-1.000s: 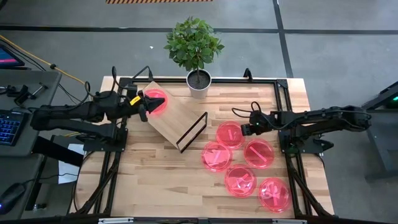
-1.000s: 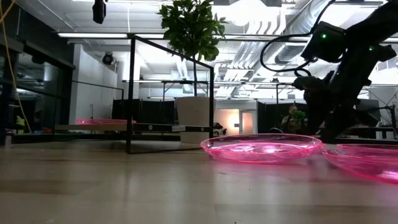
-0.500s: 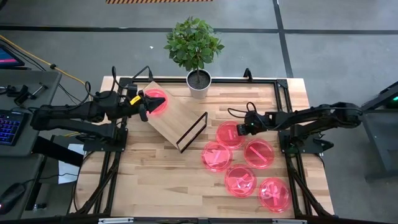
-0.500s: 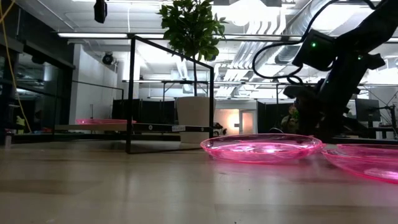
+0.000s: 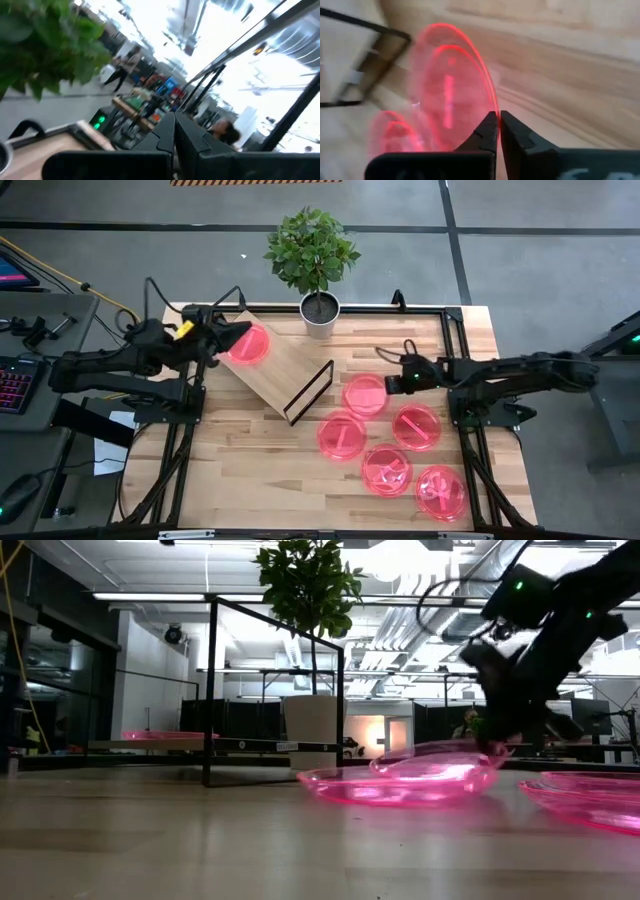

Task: Place and stack plates onto a shelf
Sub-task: Stack the pink plate on top of the pink plate on the shelf

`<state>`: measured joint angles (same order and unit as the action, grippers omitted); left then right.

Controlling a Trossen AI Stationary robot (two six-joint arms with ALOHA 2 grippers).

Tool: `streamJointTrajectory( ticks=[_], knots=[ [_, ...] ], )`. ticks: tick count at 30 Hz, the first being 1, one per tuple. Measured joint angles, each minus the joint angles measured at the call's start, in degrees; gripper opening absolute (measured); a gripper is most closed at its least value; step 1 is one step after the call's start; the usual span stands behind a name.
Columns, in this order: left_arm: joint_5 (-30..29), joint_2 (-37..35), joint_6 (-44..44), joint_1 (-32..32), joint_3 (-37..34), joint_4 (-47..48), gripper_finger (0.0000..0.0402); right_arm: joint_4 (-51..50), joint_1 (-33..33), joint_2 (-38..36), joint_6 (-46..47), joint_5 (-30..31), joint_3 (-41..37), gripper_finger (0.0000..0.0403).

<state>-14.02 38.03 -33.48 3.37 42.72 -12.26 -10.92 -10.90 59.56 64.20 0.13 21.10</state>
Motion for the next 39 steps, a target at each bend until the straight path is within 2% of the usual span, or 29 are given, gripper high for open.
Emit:
streamJointTrajectory(
  ticks=[7,12,18,23,30,35,39],
  knots=[
    [-0.16,-3.41,1.77,0.0,0.0,-0.13,0.0,-3.67,0.0,-14.64,0.41,0.22,0.04,0.0],
    [-0.2,-3.99,1.82,-0.02,0.0,-0.1,0.0,-4.28,0.07,-21.82,0.84,0.18,0.76,0.0],
    [-0.06,-3.97,4.26,-0.02,0.0,0.02,0.0,-8.59,0.07,-23.71,-4.95,-0.19,11.22,0.0],
    [-0.06,-3.99,8.99,-0.02,0.0,0.17,0.0,-14.42,0.07,-17.92,-8.7,1.86,23.34,0.0],
    [-0.52,-1.24,11.45,-0.02,0.02,5.96,0.0009,-13.65,0.07,-2.92,-15.03,2.62,37.06,0.0],
    [0.98,1.81,5.11,-0.02,0.0,12.15,0.006,-13.53,0.07,5.91,-20.77,0.66,46.49,0.0],
    [1.49,3.53,-5.6,-0.02,0.0,14.92,0.0123,-14.21,0.07,10.35,-22.8,0.22,51.82,0.0]
  ],
)
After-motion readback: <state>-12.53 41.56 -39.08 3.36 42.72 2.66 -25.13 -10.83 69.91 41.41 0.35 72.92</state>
